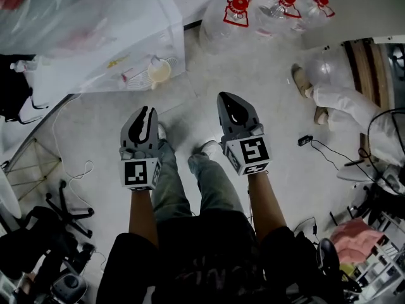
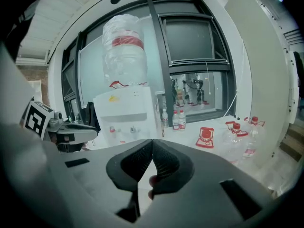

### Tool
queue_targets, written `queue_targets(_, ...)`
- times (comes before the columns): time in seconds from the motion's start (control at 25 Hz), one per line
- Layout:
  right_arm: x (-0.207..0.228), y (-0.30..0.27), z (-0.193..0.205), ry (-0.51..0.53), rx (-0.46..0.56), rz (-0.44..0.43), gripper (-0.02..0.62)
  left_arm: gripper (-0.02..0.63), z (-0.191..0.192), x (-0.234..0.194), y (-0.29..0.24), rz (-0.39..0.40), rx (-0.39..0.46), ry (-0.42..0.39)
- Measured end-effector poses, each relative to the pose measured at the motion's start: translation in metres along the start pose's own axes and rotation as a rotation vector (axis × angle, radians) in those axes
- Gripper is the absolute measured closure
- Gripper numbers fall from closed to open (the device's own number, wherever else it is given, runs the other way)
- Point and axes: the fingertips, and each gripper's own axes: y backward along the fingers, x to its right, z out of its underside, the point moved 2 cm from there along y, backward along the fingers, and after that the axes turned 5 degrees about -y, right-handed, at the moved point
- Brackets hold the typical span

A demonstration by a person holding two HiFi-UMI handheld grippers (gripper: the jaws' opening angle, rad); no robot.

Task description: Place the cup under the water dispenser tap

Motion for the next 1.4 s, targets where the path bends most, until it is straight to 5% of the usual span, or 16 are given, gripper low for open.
queue_targets(0.68,-0.032,0.062,-0.087,0.003,0.083,-0.008,0.581,0.588,-0.095,0.0,0.055,-0.044,0.061,0.019)
queue_targets(1.0,-0.012,0.098,-0.114,-0.063,0.135,0.042,0.581,0.588,-0.142,0.014,0.071,-0.058,0.128,0.048)
queue_targets(1.4,-0.009,0.136,-0.159,0.024,0.181,0.036,0.581,0.588,-0.197,0.027,0.088,-0.06,0.19,-0.003)
